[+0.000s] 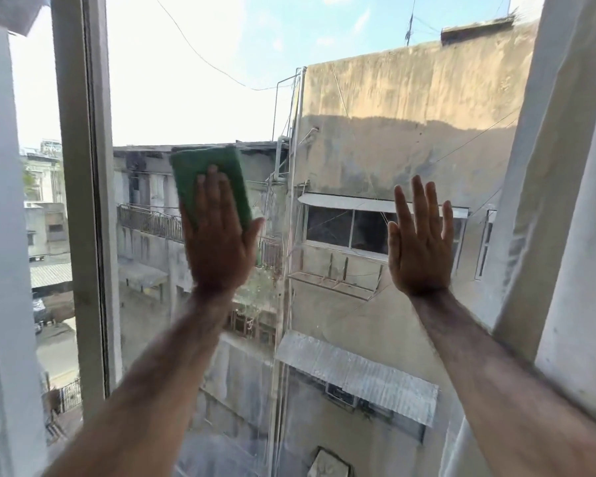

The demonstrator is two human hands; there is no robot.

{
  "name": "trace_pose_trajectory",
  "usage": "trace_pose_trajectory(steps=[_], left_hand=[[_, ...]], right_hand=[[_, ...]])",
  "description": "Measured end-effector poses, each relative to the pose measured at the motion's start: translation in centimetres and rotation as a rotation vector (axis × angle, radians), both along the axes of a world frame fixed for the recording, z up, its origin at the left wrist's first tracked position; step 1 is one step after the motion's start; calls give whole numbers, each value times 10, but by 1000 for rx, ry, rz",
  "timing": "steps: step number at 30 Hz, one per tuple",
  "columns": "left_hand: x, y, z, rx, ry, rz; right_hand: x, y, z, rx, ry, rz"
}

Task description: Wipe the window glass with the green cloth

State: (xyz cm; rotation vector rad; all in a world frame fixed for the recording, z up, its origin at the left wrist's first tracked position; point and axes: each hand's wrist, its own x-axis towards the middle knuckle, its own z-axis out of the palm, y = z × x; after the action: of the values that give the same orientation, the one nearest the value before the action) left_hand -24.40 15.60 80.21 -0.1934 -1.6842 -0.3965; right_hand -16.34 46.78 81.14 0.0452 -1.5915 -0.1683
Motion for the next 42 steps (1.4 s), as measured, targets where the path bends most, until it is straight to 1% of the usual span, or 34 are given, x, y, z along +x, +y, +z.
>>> trace_pose_trajectory(steps=[2, 3, 5, 6, 7, 8, 10, 12, 14, 16, 17, 19, 21, 22, 23, 25, 27, 29, 30, 32, 34, 37, 38, 40, 42], left_hand=[[-7, -30, 1, 197, -65, 56], [-7, -30, 3, 290, -88, 70], [1, -2, 13, 437, -105, 70], [6, 20, 19, 454, -95, 45], [13, 44, 23, 402, -80, 13], [18, 69, 22, 285, -57, -16], [27, 109, 10, -37, 4, -62], [30, 126, -7, -301, 64, -98], [28, 118, -16, -475, 95, -99], [23, 94, -23, -546, 100, -79], [20, 75, -29, -539, 87, -69], [13, 31, -46, -444, 55, -39], [10, -11, -54, -280, -8, -11], [10, -23, -48, -172, -45, 2], [9, -27, -33, -53, -88, 13], [11, -16, 14, 148, -137, 13], [13, 2, 67, 217, -106, 6], [9, 13, 100, 193, -74, 2], [6, 15, 106, 167, -58, 4], [1, 17, 93, 112, -29, -1], [1, 22, 46, -1, -10, -13], [11, 39, -45, -198, -33, -33], [16, 45, -61, -236, -31, -40], [17, 57, -58, -242, -6, -49], [16, 71, -21, -227, 57, -37]], right_hand=[[-1, -1, 0, -2, -2, 5], [-2, 0, -1, -5, -3, 5], [-5, 4, -2, -4, -1, 2], [-6, 5, -2, 3, 2, 0], [-8, 7, -1, 9, 6, -2], [-9, 8, 0, 12, 11, -5], [-10, 9, 4, 19, 14, -15], [-9, 9, 4, 21, 10, -15], [-6, 9, 3, 22, 15, -13], [-3, 9, 2, 15, 10, -11], [-2, 8, 2, 9, 5, -9], [-1, 5, 1, 3, -1, -4], [0, 3, 1, 3, -3, 2], [0, 1, 2, 1, 0, -1], [0, 0, 1, 0, 3, -8], [0, -1, 0, -3, 6, -18], [0, -1, 0, 0, 6, -11], [0, -1, -1, 6, 9, -9], [-1, 1, 0, 11, 15, -14], [-2, 3, 1, 17, 19, -21], [-2, 3, 1, 23, 26, -11], [-1, 2, 2, 15, 24, -15], [0, 2, 1, 11, 23, -17], [0, 1, 0, 6, 19, -14], [0, 0, 1, 10, 14, -9]])
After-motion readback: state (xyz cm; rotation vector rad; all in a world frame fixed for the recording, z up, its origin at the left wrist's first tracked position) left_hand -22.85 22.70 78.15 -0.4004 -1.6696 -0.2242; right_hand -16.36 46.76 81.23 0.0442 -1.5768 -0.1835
